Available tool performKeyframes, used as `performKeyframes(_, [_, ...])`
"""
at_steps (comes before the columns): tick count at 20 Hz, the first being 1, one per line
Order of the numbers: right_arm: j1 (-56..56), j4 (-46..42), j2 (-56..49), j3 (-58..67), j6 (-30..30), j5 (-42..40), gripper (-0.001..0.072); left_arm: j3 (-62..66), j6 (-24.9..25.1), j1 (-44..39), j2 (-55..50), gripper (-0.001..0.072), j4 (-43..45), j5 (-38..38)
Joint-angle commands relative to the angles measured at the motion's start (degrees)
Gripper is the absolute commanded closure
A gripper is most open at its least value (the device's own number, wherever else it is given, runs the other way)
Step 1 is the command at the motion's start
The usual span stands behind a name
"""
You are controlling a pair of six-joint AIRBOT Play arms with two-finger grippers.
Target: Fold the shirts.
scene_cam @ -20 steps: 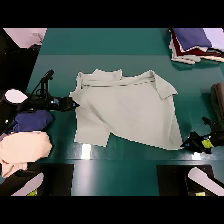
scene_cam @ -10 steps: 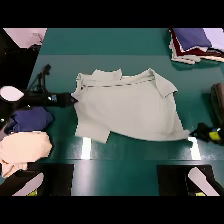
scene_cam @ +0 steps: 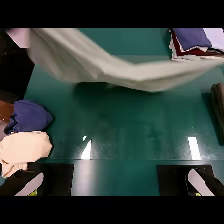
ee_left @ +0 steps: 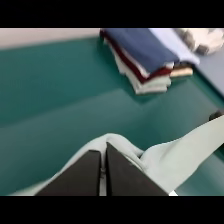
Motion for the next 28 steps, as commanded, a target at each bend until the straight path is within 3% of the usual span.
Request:
performKeyframes(1, [2.38, -1.49, -2.93, 23.26, 2.45, -0.42, 0.0692, 20.15, -0.15, -0.02, 0.44, 0.0683, 1.73, -0.98])
performKeyframes(5, [2.38, -9.4, -2.43, 34.95, 4.11, 1.01, 0.0692, 22.88, -2.95, -0.02, 5.7, 0.0683, 1.68, 3.63])
performKeyframes(9, [2.38, -17.27, 6.01, 25.92, 4.55, -4.2, 0.0693, 22.95, -6.32, -0.02, 10.05, 0.0683, 1.66, 5.4])
performKeyframes(13, [2.4, -18.99, 6.45, 22.05, 5.07, -3.8, 0.0693, 17.46, -10.93, -0.02, 9.4, 0.0683, 6.99, -1.05])
performKeyframes(16, [2.91, -14.71, -3.34, 24.33, 5.2, 4.72, 0.0693, 5.75, -12.07, -0.02, 5.95, 0.0683, 9.2, -4.11])
performKeyframes(22, [11.98, -17.9, -30.53, 25.22, 5.44, 18.91, 0.0693, -9.07, -10.12, -0.02, -13.81, 0.0682, 9.62, -9.18])
performKeyframes(25, [13.22, -19.89, -42.4, 25.22, 5.64, 16.9, 0.0693, -9.94, -6.47, -0.02, -26.36, 0.0682, 9.81, -5.77])
performKeyframes(28, [12.87, -19.82, -50.14, 25.24, 5.62, 8.5, 0.0692, -9.94, -3.52, -0.02, -34.99, 0.0682, 9.75, 5.16])
